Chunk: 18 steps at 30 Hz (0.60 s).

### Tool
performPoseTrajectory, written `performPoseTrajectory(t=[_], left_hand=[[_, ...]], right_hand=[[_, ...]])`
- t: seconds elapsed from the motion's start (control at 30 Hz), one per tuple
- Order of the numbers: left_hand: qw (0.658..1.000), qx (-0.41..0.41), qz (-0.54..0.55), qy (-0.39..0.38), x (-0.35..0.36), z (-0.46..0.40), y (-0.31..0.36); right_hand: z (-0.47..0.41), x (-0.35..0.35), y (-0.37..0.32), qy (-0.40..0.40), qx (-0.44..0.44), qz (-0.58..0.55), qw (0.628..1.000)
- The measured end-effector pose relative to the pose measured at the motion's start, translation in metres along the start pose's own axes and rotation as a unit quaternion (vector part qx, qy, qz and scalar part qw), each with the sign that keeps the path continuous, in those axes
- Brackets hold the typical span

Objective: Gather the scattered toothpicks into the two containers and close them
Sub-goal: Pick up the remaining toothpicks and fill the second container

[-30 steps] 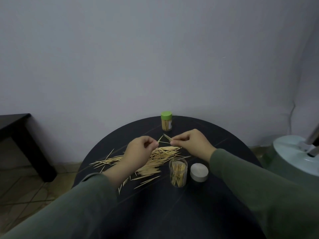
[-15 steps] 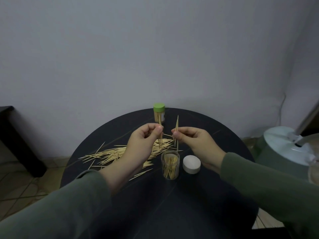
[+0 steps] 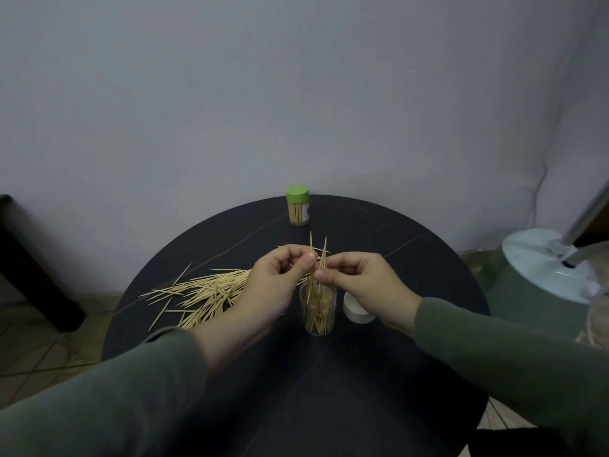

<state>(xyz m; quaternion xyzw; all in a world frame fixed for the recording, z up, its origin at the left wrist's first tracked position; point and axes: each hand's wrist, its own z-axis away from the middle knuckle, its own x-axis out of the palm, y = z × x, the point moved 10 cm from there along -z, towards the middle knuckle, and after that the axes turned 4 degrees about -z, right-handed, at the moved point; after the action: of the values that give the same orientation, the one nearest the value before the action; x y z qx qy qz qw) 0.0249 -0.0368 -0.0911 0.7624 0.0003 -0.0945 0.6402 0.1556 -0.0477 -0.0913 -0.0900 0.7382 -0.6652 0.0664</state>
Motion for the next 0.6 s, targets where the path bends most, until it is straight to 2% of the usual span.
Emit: performPoseTrajectory(t=[0.33,0.43,0.6], left_hand=[[0.992,0.045,-0.107,-0.039,-0.005,0.002,0.0],[0.992,0.044,-0.105,-0.052,-0.006,0.001,-0.002],[0.991,0.041,-0.104,-0.077,-0.009,-0.001,-0.006]], right_hand=[[-0.001,-0.002,0.002,-0.033,0.018,0.104,0.994],[0.0,0.0,0.002,-0.045,0.023,0.145,0.988],[0.002,-0.002,-0.014,-0.037,-0.017,0.242,0.969]])
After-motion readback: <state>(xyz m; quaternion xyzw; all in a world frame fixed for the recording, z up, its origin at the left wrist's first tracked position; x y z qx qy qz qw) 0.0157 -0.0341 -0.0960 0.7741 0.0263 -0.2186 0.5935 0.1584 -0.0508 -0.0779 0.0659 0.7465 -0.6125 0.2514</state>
